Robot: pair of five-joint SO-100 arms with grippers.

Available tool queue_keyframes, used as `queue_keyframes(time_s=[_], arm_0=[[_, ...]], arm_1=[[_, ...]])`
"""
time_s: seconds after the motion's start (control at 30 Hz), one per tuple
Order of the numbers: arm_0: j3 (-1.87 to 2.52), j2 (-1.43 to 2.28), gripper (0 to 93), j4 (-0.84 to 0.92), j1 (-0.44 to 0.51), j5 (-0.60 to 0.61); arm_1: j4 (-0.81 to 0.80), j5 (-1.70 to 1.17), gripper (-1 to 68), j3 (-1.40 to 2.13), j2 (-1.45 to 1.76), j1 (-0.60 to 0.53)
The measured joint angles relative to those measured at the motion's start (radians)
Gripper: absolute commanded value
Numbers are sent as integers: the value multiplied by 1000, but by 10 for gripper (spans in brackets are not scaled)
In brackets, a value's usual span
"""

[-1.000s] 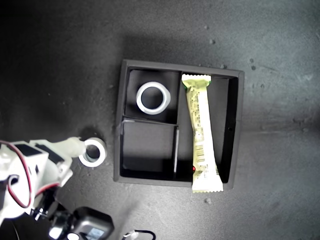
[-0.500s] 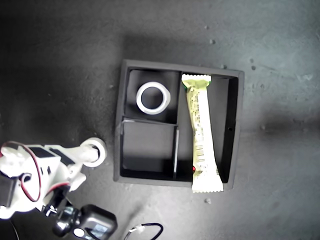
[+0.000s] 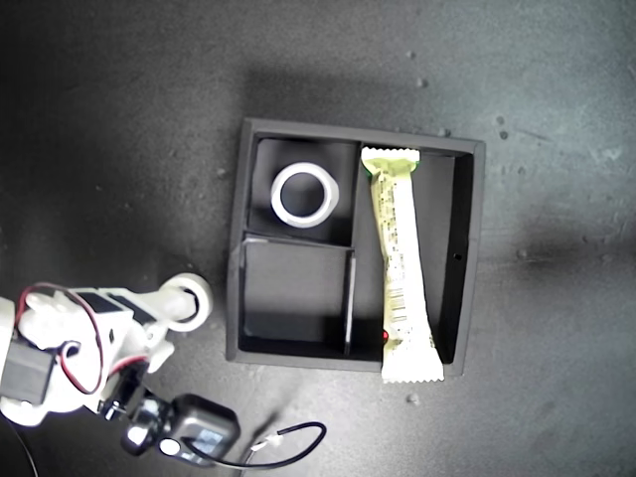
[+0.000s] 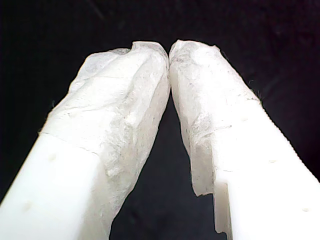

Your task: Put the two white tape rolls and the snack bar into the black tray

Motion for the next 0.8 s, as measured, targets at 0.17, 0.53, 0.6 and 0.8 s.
queue_keyframes(time_s=[0.17,0.53,0.6,0.8], arm_0=[[6,-58,49,-8,-3,-46],[-100,43,0,238,-117,26],[-216,55,0,348,-143,91],[-635,-52,0,528,-196,262]], arm_1=[[-20,2,-2,25,0,-17],[-74,91,-2,216,181,-80],[-104,121,-2,313,295,-77],[-233,206,-3,653,598,-78]])
